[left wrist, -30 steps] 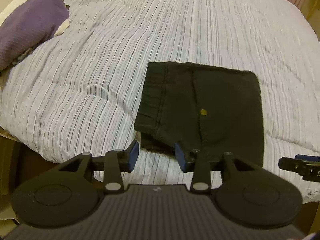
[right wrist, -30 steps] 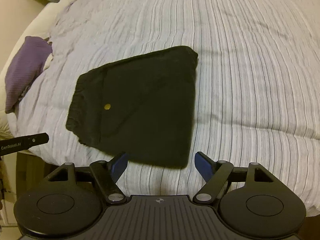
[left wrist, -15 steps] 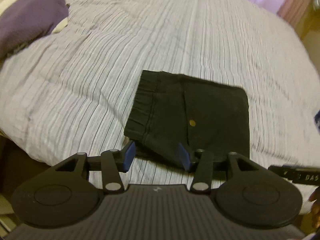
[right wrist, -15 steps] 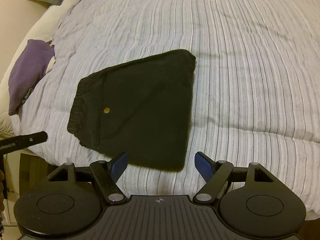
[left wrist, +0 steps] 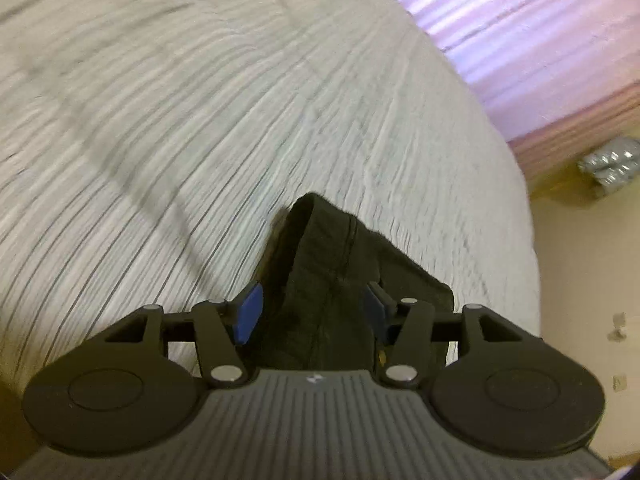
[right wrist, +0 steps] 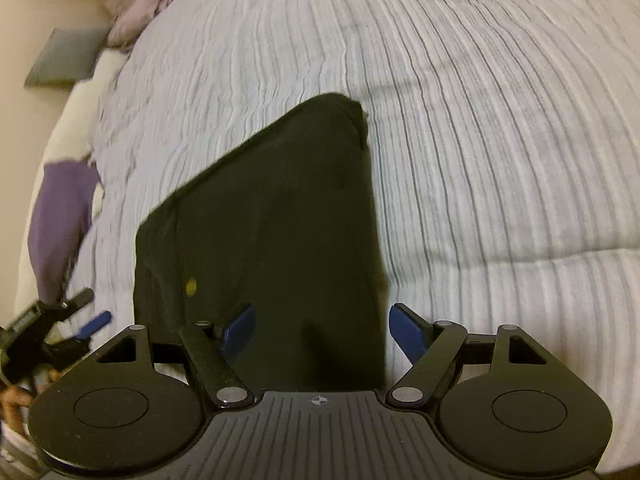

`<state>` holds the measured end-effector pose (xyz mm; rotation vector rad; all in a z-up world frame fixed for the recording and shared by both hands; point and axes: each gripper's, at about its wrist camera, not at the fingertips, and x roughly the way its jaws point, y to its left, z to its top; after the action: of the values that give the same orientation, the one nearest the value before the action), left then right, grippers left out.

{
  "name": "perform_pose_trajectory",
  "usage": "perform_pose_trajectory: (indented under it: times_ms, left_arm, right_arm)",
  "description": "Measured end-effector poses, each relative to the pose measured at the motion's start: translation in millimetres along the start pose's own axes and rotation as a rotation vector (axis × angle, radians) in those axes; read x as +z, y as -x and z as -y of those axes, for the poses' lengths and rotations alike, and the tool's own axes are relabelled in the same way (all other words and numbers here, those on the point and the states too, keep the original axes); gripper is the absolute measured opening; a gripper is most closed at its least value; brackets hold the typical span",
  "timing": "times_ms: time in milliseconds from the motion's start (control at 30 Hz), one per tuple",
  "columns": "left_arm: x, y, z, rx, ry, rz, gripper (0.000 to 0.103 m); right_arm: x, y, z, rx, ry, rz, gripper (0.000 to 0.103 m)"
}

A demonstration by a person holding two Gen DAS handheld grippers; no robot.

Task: Fold clothes
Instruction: 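Reach the right gripper to the trousers' waistband and close on it, then grasp the waistband with the left gripper while the right gripper lifts the trousers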

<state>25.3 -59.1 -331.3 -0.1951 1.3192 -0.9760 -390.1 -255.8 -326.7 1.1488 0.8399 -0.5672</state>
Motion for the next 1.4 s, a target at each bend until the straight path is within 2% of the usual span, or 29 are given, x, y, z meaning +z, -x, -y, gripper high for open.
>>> perform_pose_trajectory:
  times_ms: [133,200,433,700,800,967,1000,1033,1067,1133,1233,1400]
  left_arm:
    - [15,-39,-18,-0.085,-0.004,-0.058,0.056]
    - [17,-53,-29,-0.099,-0.003,-0.080,0.063]
    - [10,-88,-60,-0.239,0.110,-0.186,0.070]
    - [15,-118,-54,-0.271,0.078,-0.256,0.076]
    - [14,-121,-53,-0.272,0.070,-0.257,0.073]
    - [14,-119,-49,-0.264,0.053,-0.264,0.057]
    - [14,-119,-47,-0.261,0.048,-0.268,0.054]
    - [15,-118,-45,-0.259,0.043,-0.272,0.053]
    - [16,-118,-43,-0.256,0.037,-0.277,0.050]
    - [18,-115,-36,-0.256,0.028,-0.286,0.047]
    - [22,-111,-23,-0.264,0.015,-0.301,0.044]
    - [30,-106,5,-0.281,-0.023,-0.329,0.043]
  right_arm:
    - [13,-16,11,0.038,-0.047,0.048,0.077]
    - [18,-23,16,0.058,-0.060,0.072,0.077]
    - [24,-43,31,0.136,-0.122,0.087,0.077]
    - [29,-65,40,0.185,-0.147,0.081,0.077]
    - [32,-75,44,0.211,-0.145,0.069,0.077]
    - [40,-88,42,0.270,-0.171,0.042,0.077]
    - [41,-89,37,0.258,-0.147,0.030,0.069]
    - [43,-89,33,0.232,-0.123,0.020,0.056]
    - [43,-88,32,0.224,-0.130,0.022,0.051]
    - [41,-82,35,0.230,-0.171,0.029,0.036]
    - [37,-67,27,0.225,-0.181,0.048,0.029]
    - [35,-39,24,0.249,-0.225,0.096,0.026]
